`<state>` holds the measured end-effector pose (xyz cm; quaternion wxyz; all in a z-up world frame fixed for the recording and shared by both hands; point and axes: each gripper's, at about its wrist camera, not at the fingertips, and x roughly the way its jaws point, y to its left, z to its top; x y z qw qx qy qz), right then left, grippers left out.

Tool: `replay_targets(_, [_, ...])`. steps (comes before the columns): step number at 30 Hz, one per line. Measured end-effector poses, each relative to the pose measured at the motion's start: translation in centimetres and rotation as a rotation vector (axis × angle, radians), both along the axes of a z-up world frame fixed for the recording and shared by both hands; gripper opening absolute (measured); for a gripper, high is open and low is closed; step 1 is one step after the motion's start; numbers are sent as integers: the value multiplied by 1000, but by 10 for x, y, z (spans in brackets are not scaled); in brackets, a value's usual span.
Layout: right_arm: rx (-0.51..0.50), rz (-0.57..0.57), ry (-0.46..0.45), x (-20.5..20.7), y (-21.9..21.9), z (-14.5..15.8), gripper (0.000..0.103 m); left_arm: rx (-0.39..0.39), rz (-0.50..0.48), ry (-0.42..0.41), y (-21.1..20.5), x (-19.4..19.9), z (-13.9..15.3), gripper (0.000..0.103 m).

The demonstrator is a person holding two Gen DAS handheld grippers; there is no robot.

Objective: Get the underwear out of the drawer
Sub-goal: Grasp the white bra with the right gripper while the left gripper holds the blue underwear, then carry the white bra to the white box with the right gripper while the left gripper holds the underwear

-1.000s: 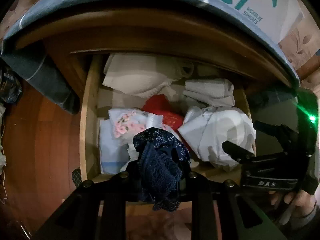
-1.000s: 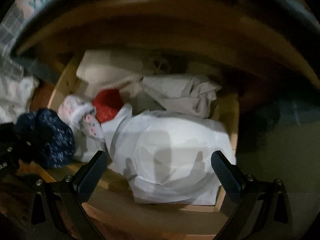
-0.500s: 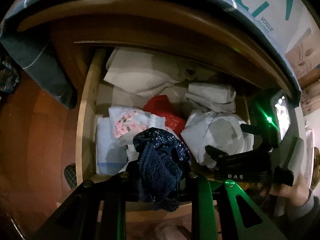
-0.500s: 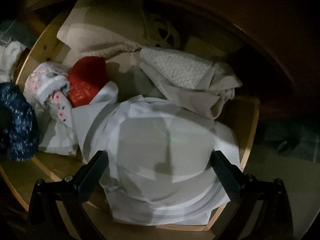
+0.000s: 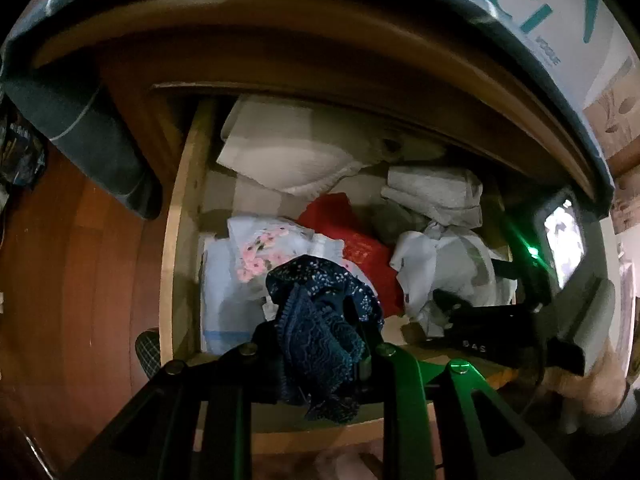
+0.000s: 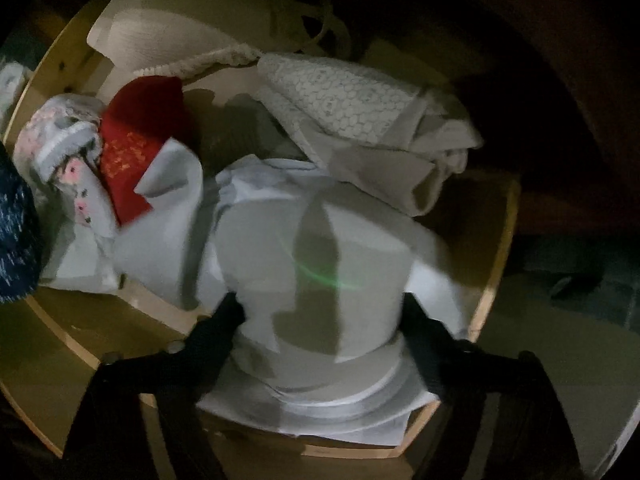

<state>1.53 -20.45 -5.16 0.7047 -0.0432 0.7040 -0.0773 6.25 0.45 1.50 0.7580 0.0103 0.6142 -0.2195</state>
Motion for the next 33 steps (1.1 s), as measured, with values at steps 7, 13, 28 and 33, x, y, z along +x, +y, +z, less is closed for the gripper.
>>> replay_targets(7, [8,-56,-108,-15,-5,22,33,8,8,-10,1,-4,1,23])
replay_targets(13, [62,-101,-168,-22,-9,44,29,8,9,-13,1,-3,1,23])
replay_targets(28, [129,-125,-296,-52,-6,124,28,7,20,-21,6,-2,3,23])
replay_targets(33, [159,-111,-354,-64,5,156,28,12,16,-30,6,-3,5,23])
